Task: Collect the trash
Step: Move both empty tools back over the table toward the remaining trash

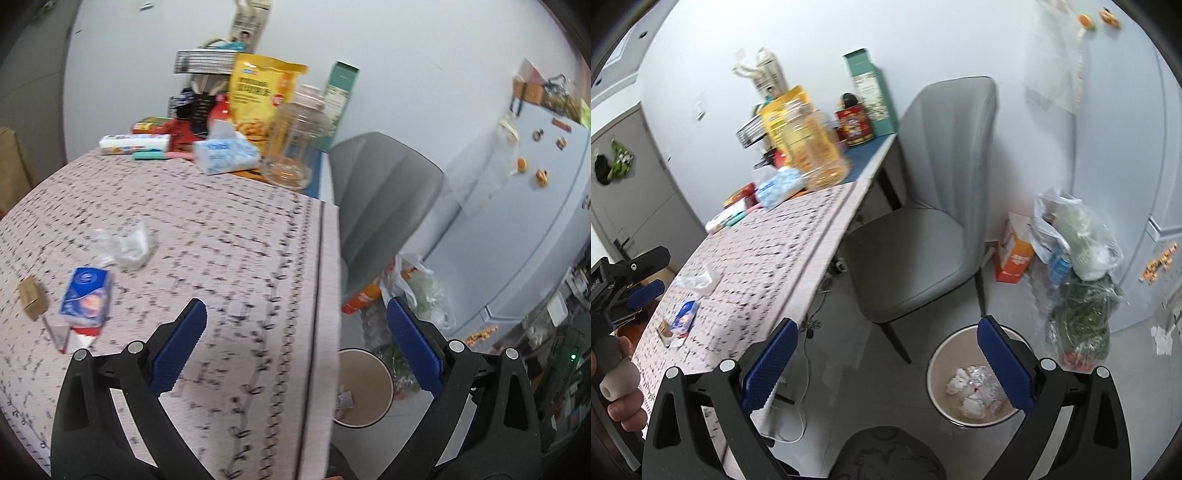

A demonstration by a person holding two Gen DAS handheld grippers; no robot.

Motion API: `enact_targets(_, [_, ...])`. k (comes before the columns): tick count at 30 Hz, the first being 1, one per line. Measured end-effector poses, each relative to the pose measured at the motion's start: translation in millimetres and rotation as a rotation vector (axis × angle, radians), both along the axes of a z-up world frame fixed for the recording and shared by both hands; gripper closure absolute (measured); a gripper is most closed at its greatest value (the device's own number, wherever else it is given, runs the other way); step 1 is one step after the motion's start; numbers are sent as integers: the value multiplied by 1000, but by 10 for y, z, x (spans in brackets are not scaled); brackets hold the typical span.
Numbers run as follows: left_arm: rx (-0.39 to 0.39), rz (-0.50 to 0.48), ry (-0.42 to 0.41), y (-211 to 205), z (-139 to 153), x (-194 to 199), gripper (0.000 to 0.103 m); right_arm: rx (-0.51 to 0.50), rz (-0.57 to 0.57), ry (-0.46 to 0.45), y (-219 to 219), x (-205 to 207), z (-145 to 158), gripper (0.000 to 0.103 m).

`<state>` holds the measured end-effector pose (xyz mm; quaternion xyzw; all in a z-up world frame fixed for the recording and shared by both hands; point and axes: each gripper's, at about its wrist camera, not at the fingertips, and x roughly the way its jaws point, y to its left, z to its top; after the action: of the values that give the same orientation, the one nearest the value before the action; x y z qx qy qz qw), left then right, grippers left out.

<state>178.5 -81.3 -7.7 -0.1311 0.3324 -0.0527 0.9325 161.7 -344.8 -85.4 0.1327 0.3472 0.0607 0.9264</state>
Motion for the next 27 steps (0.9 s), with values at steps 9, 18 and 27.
enact_targets(9, [-27, 110, -8, 664, -42, -257, 6, -33, 110, -5, 627, 86, 104, 8])
enact_targets(18, [-54, 221, 11, 1272, -187, -532, 6, -36, 235, -4, 1357, 117, 122, 8])
enact_targets(27, [-81, 325, 17, 1829, -284, -734, 6, -52, 339, 6, 2050, 181, 158, 8])
